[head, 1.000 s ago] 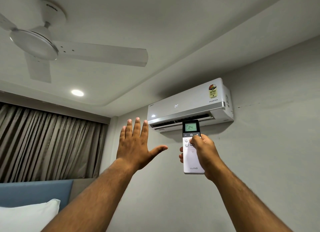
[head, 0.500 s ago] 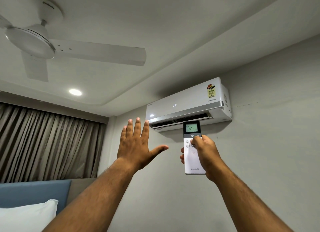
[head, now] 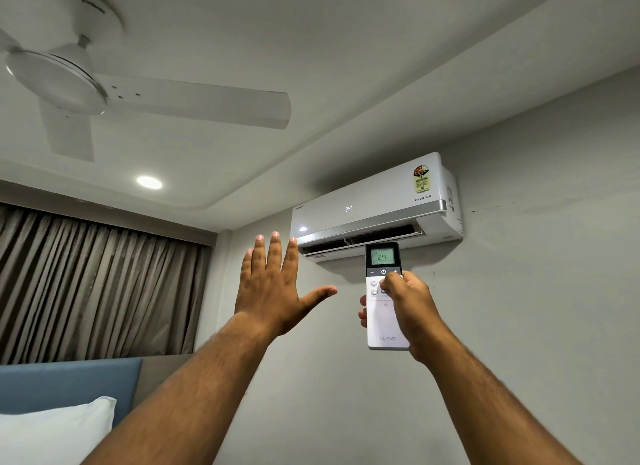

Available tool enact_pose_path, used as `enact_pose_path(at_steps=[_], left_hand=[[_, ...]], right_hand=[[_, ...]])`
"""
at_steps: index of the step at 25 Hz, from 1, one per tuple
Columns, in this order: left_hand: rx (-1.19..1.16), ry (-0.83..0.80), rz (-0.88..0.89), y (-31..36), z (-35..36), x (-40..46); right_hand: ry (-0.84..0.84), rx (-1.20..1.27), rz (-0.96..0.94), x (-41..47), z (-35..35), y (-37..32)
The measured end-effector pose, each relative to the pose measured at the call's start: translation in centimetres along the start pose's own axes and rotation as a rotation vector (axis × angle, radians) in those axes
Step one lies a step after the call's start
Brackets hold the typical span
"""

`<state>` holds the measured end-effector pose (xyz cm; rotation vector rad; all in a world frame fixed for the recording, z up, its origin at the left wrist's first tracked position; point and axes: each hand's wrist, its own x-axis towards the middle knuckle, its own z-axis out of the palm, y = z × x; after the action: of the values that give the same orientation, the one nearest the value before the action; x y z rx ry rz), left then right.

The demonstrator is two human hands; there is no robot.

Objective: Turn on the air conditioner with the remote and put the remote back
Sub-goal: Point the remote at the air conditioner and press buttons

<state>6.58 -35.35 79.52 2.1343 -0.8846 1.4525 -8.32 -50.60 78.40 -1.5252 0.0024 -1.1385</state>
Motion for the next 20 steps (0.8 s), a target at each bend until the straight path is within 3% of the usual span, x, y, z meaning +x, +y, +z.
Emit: enact_pose_path(at_steps=[20], left_hand=[[0.033, 0.017, 0.024, 0.57, -0.17, -0.51]], right_hand=[[-0.002, -0.004, -0.010, -0.23, -0.52, -0.55]])
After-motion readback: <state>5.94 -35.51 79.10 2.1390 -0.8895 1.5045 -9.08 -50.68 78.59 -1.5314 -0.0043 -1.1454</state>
